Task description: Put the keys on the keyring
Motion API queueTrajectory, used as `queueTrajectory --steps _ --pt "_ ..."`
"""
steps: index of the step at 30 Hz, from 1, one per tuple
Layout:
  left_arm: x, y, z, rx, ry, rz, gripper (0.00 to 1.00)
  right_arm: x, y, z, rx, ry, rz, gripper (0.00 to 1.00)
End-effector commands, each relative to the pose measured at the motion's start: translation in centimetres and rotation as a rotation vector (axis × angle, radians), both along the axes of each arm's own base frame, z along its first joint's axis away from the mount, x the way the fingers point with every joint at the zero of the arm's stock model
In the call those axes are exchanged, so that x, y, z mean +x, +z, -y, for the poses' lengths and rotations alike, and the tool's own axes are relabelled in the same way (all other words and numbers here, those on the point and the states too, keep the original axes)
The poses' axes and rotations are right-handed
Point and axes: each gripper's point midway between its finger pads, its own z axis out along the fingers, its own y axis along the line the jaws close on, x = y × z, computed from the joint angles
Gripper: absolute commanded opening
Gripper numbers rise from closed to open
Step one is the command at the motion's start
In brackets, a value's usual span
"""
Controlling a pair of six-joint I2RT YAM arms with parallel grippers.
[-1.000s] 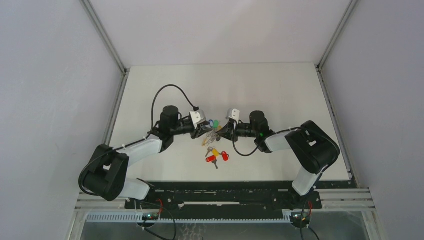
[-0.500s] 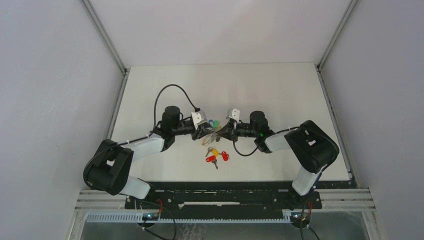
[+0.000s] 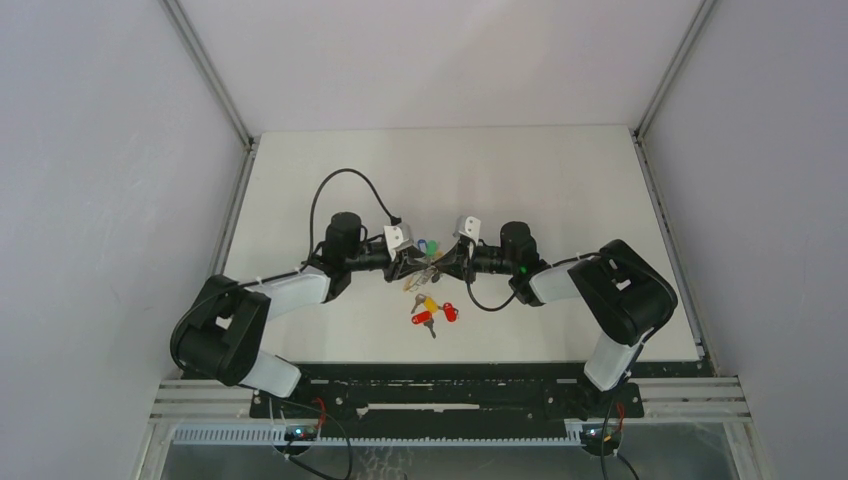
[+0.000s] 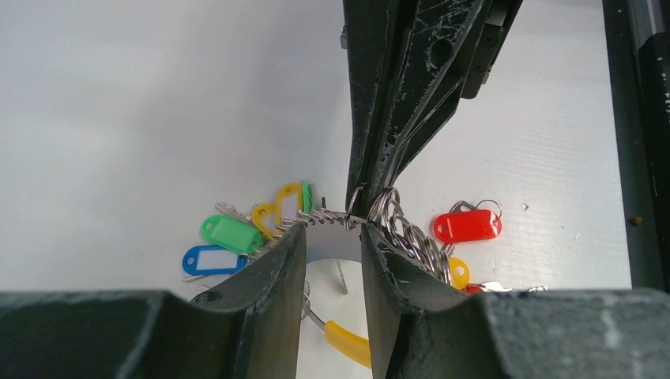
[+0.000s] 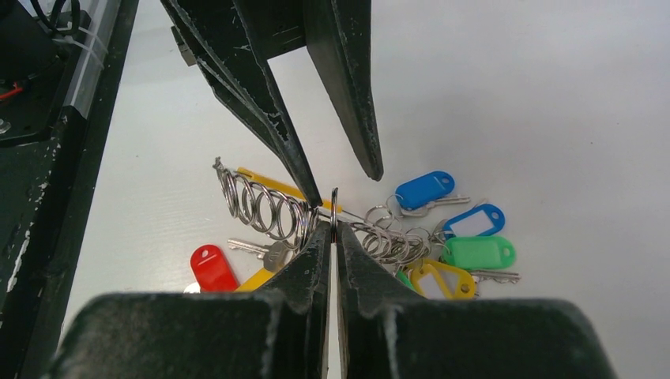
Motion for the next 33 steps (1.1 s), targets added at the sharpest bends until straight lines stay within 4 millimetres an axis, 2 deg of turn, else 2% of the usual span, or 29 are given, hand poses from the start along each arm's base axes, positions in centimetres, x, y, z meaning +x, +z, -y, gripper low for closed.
queueTrajectory --steps 1,19,33 --pt "-0.8 0.3 0.2 -0.025 -0.037 0.002 0.36 0.6 1.9 -0.4 0.056 0.006 0.049 0.00" --pt "-0.4 0.6 0.8 -0.031 -0.051 0.001 0.30 -0.2 1.5 -0.8 0.054 0.051 0.057 0.00" --pt "-0.9 0.3 1.3 -0.029 -0.094 -0.016 0.24 -0.3 1.4 -0.8 0.055 0.062 0.071 0.00"
